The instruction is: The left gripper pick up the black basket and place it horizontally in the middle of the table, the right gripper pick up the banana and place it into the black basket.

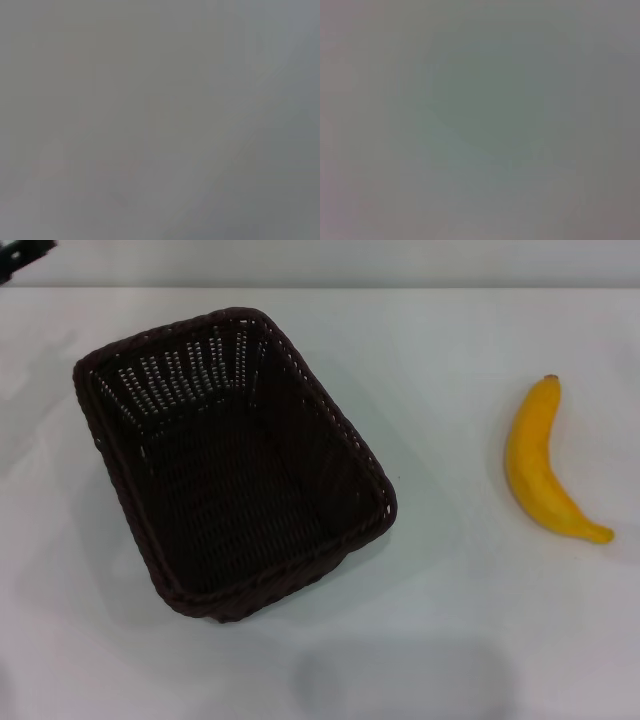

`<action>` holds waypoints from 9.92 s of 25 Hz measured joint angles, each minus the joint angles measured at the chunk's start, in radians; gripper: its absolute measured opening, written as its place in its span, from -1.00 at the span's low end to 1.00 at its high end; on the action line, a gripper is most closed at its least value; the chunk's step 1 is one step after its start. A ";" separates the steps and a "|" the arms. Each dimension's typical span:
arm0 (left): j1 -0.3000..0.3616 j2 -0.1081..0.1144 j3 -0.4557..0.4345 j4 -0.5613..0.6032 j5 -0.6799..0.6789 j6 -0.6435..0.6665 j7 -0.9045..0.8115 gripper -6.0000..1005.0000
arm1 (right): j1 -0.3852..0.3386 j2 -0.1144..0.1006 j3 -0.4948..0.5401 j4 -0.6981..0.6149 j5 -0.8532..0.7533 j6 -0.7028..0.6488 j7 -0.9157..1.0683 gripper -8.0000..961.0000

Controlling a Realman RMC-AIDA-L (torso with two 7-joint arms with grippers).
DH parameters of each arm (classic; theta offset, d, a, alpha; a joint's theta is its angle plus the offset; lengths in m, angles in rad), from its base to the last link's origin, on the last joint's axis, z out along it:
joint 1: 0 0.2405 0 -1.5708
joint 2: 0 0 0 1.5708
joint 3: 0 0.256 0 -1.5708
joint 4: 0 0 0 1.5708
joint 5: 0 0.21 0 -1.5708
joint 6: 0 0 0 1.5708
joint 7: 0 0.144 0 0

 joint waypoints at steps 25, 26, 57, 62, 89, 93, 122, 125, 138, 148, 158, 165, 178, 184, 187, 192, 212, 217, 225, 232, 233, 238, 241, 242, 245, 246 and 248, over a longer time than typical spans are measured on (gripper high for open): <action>-0.503 0.103 0.177 0.058 0.833 -0.173 -0.419 0.68 | 0.040 0.001 -0.001 -0.002 0.000 -0.048 0.000 0.82; -0.508 0.101 0.178 0.059 0.844 -0.179 -0.413 0.68 | 0.040 0.000 -0.001 -0.002 0.000 -0.048 0.000 0.82; -0.431 -0.037 0.279 0.037 1.013 -0.005 -0.332 -0.16 | 0.043 0.004 -0.003 0.002 0.000 -0.047 0.001 0.82; -0.420 -0.041 0.282 0.011 1.006 0.034 -0.315 -0.16 | 0.045 0.005 -0.004 0.002 -0.004 -0.046 0.001 0.82; -0.365 -0.034 0.274 0.025 0.885 -0.086 -0.313 -0.24 | 0.042 0.004 -0.009 0.005 -0.011 -0.043 0.015 0.82; -0.362 -0.015 0.274 0.050 0.890 -0.118 -0.426 -0.27 | 0.038 0.003 -0.014 0.001 -0.011 -0.043 0.015 0.82; -0.159 0.110 0.100 0.064 0.473 -0.381 -0.602 -0.58 | 0.015 -0.002 -0.001 -0.019 -0.002 -0.050 0.017 0.82; -0.116 0.107 0.081 0.060 0.408 -0.387 -0.617 -0.58 | 0.013 -0.003 -0.001 -0.026 -0.001 -0.050 0.017 0.82; 0.039 -0.019 0.038 0.021 0.183 -0.199 -0.688 -0.58 | 0.010 -0.007 -0.001 -0.063 -0.004 -0.113 0.014 0.82; 0.028 -0.094 0.050 -0.035 0.189 -0.120 -0.651 -0.53 | 0.014 -0.006 -0.001 -0.069 -0.003 -0.129 0.015 0.82; 0.015 -0.101 0.051 -0.050 0.205 -0.091 -0.624 -0.38 | 0.012 -0.006 -0.001 -0.069 -0.005 -0.132 0.015 0.82; 0.005 -0.107 0.062 -0.044 0.211 -0.093 -0.590 -0.27 | 0.010 -0.006 -0.001 -0.069 -0.004 -0.128 0.015 0.82; 0.123 -0.114 0.053 0.049 0.009 -0.167 -0.408 0.66 | 0.008 -0.004 -0.008 -0.070 -0.008 -0.118 0.089 0.82; 0.246 -0.129 0.045 0.044 -0.247 -0.159 -0.098 0.76 | -0.061 -0.014 -0.130 -0.211 -0.116 -0.112 0.399 0.82; 0.279 -0.152 0.008 -0.001 -0.359 -0.135 0.110 0.78 | -0.132 -0.036 -0.207 -0.374 -0.268 -0.117 0.657 0.82; 0.279 -0.154 -0.040 -0.183 -0.601 -0.139 0.494 0.78 | -0.191 -0.105 -0.265 -0.666 -0.651 -0.096 1.096 0.82; 0.169 -0.164 -0.039 -0.412 -0.951 -0.193 1.016 0.78 | -0.164 -0.011 -0.768 -1.575 -1.767 0.064 2.088 0.81; 0.155 -0.162 -0.039 -0.413 -0.973 -0.190 1.017 0.78 | -0.146 -0.009 -0.972 -1.609 -1.996 -0.032 2.268 0.80; 0.150 -0.161 -0.039 -0.414 -0.976 -0.184 1.018 0.78 | -0.091 -0.006 -1.056 -1.522 -2.060 -0.090 2.339 0.78; 0.154 -0.160 -0.039 -0.415 -0.977 -0.187 1.018 0.78 | -0.042 -0.004 -1.065 -1.422 -2.062 -0.116 2.360 0.77; 0.154 -0.160 -0.039 -0.415 -0.978 -0.188 1.018 0.78 | -0.032 -0.003 -1.064 -1.404 -2.063 -0.117 2.366 0.77; 0.158 -0.162 -0.039 -0.416 -1.019 -0.190 1.018 0.78 | 0.007 -0.002 -1.065 -1.352 -2.086 -0.119 2.402 0.76; 0.159 -0.163 -0.039 -0.416 -1.021 -0.191 1.014 0.78 | 0.013 -0.002 -1.061 -1.349 -2.100 -0.118 2.408 0.65; 0.159 -0.162 -0.039 -0.416 -1.021 -0.191 1.014 0.78 | 0.015 -0.002 -1.057 -1.349 -2.101 -0.115 2.411 0.61; 0.159 -0.162 -0.039 -0.416 -1.021 -0.192 1.012 0.78 | 0.019 -0.004 -1.045 -1.343 -2.103 -0.111 2.419 0.51; 0.158 -0.162 -0.039 -0.416 -1.021 -0.192 1.012 0.78 | 0.020 -0.004 -1.042 -1.342 -2.103 -0.112 2.418 0.47; 0.157 -0.162 -0.039 -0.416 -1.021 -0.192 1.012 0.78 | 0.019 -0.005 -1.035 -1.342 -2.104 -0.112 2.414 0.40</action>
